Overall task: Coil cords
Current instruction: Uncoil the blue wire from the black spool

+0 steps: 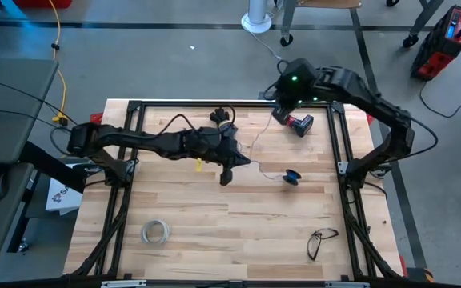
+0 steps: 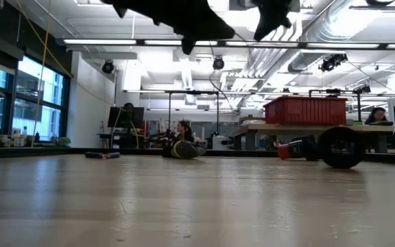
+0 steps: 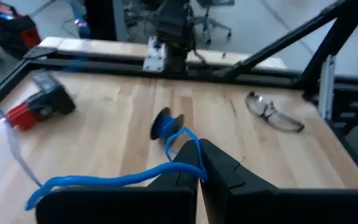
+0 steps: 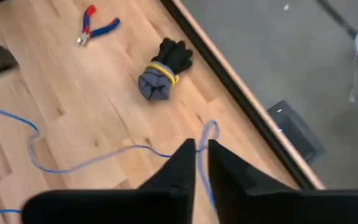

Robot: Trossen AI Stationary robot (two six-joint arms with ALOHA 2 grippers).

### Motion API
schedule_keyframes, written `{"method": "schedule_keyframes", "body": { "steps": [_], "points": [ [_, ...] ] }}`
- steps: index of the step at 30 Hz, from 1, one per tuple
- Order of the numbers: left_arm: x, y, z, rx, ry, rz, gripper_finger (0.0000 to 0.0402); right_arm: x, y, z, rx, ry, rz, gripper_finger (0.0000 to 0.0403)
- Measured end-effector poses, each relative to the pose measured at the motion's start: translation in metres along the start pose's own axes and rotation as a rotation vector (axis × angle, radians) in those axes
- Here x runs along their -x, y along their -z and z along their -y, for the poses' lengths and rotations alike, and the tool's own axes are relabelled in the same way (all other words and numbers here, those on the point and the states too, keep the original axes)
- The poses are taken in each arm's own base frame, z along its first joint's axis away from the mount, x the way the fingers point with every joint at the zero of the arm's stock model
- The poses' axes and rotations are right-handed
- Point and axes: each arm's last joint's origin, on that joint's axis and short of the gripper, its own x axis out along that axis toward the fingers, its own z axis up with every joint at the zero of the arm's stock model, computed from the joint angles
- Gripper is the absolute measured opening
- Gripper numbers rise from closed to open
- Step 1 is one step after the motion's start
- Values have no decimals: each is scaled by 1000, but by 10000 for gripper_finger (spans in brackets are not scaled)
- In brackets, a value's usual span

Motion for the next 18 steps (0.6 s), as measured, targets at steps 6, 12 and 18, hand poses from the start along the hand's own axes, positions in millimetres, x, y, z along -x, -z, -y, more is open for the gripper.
{"method": "schedule_keyframes", "body": {
  "steps": [6,12,18],
  "points": [
    [18,-6,0,-13,-27,-27,0,-33,11,-4,-16,-29,-33,166],
    [33,-9,1,-5,-28,-51,0,-21,7,-4,50,-33,-7,249],
    [75,-43,4,1,-27,105,0,6,8,-1,73,-34,32,251]
  ]
}}
